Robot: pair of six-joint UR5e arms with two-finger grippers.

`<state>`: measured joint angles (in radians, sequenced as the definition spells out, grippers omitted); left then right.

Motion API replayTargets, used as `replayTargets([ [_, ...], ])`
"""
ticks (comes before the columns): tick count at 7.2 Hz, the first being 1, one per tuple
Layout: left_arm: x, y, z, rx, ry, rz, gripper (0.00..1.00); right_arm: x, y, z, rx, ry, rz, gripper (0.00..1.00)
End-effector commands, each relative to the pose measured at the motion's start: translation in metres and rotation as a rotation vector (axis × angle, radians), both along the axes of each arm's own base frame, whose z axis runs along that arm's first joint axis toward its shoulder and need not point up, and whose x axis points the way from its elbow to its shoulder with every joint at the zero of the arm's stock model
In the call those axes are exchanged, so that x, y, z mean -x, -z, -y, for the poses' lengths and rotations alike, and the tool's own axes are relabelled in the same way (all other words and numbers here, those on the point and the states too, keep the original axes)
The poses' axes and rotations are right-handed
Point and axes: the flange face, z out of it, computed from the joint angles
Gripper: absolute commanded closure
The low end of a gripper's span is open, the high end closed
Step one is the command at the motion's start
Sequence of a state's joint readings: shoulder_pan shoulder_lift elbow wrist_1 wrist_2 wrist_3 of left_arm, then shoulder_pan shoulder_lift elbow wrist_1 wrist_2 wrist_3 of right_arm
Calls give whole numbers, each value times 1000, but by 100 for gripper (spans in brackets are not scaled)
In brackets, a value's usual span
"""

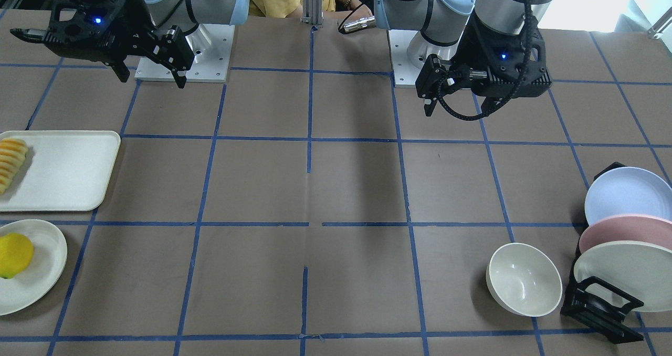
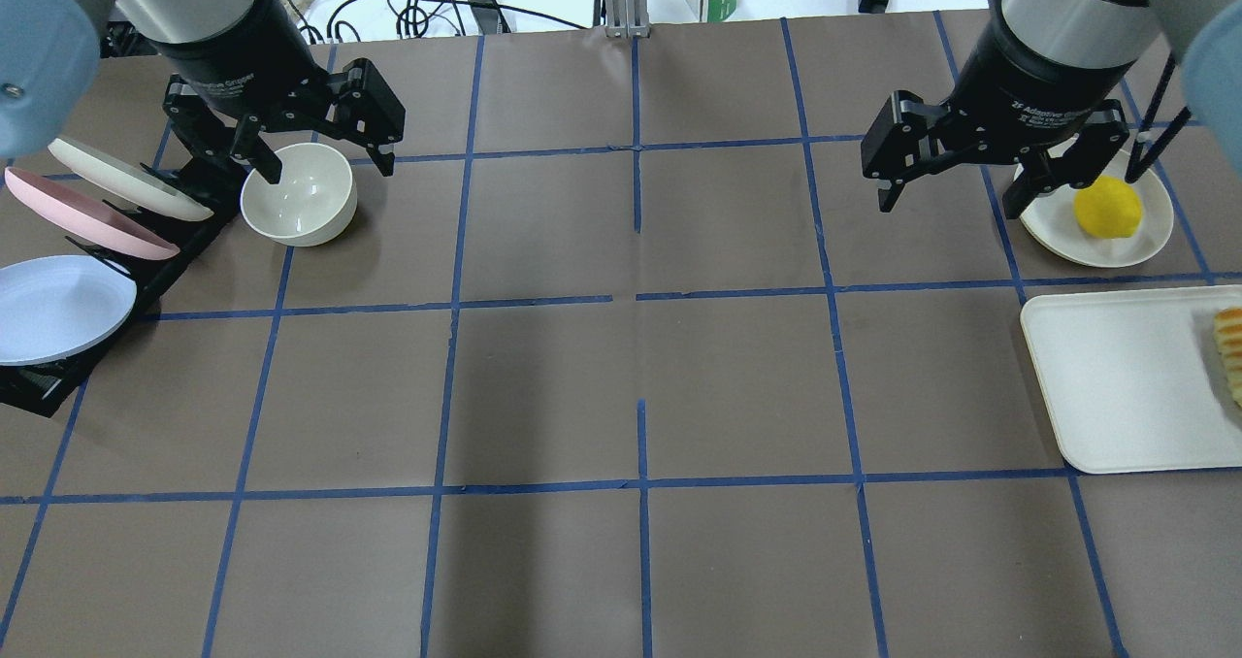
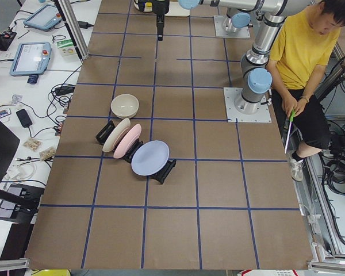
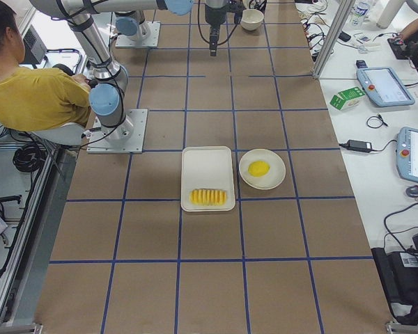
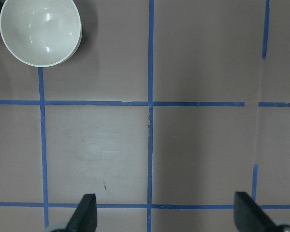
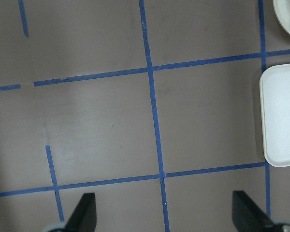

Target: Place bowl and put lemon in it

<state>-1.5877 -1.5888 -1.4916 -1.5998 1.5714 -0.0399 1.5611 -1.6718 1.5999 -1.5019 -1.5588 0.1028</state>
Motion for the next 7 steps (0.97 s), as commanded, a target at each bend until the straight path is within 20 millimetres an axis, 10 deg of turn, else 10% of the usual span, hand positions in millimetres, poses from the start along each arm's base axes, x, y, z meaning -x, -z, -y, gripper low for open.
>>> replayTargets([
  [1, -4, 0, 2, 0, -5, 3, 0, 0, 5, 1, -9, 0, 3, 0],
  [2, -24, 10, 14, -14, 38, 11, 0, -1, 7, 2, -14, 0, 13, 0],
  [5, -173, 79, 89, -9, 130, -21, 0, 12, 21, 13, -34, 4, -3, 0],
  [7, -213, 139, 131, 4, 128, -13, 2, 75, 43, 45, -54, 89, 5, 0],
])
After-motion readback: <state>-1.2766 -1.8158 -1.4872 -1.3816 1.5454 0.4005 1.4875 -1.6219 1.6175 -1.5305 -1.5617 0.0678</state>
